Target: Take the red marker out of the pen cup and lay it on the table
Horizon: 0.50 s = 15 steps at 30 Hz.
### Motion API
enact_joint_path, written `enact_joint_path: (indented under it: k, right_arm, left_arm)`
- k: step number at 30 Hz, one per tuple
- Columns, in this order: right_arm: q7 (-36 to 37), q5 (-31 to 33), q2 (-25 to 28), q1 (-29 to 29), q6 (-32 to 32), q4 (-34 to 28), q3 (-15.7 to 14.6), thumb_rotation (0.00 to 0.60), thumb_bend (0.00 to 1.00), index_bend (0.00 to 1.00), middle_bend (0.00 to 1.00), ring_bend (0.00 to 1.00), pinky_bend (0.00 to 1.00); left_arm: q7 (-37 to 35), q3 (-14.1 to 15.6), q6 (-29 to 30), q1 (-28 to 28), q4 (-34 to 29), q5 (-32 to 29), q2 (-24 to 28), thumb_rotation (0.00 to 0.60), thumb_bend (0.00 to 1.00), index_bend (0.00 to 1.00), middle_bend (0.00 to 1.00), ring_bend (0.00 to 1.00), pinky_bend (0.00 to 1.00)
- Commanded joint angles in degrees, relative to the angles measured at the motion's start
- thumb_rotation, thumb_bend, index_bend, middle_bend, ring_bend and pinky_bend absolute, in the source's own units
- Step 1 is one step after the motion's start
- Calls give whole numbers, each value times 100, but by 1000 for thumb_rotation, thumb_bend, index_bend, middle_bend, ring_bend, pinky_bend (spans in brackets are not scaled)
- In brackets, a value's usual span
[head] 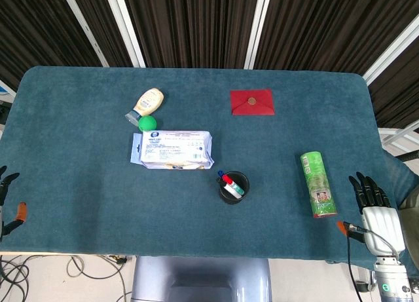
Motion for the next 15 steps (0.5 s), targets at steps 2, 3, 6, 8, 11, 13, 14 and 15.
enact_joint_path:
  k: [2, 3, 6, 8, 11, 13, 14, 15]
  right_arm:
    - [0, 0, 3, -1, 1, -8, 1, 600, 230, 0, 0, 38, 162]
    - [-2, -1, 3, -2, 0, -9, 0, 600, 230, 0, 0, 38, 162]
    - [-8, 0, 5, -3, -4, -10, -2, 600, 229, 0, 0, 38, 162]
    - [-5, 16, 13, 9, -26, -12, 8, 600, 229, 0, 0, 38, 162]
    - [10, 16, 14, -4, -13, -12, 2, 600, 229, 0, 0, 38, 162]
    - [11, 23, 14, -5, -8, -7, 10, 600, 228, 0, 0, 38, 162]
    - [12, 29, 16, -6, -7, -9, 12, 600, 229, 0, 0, 38, 162]
    - [14, 34, 20, -8, -6, -12, 15, 600, 229, 0, 0, 38, 162]
  left_arm:
    - [8, 2, 5, 0, 2, 10, -2, 600, 450, 153, 29, 78, 44]
    - [6, 2, 6, 0, 0, 11, -2, 600, 450, 152, 29, 78, 44]
    - [3, 4, 12, 4, -5, 18, 1, 600, 450, 152, 29, 78, 44]
    - [8, 3, 19, 4, -4, 23, -1, 600, 450, 152, 29, 78, 44]
    - [8, 0, 19, 2, -3, 24, -5, 600, 450, 153, 29, 78, 44]
    - [7, -3, 7, -1, -1, 10, -5, 600, 450, 153, 29, 78, 44]
    - [3, -3, -1, -2, -3, 3, -4, 600, 450, 153, 29, 78, 44]
    - [-3, -4, -3, -3, -6, 1, -2, 600, 450, 152, 30, 78, 44]
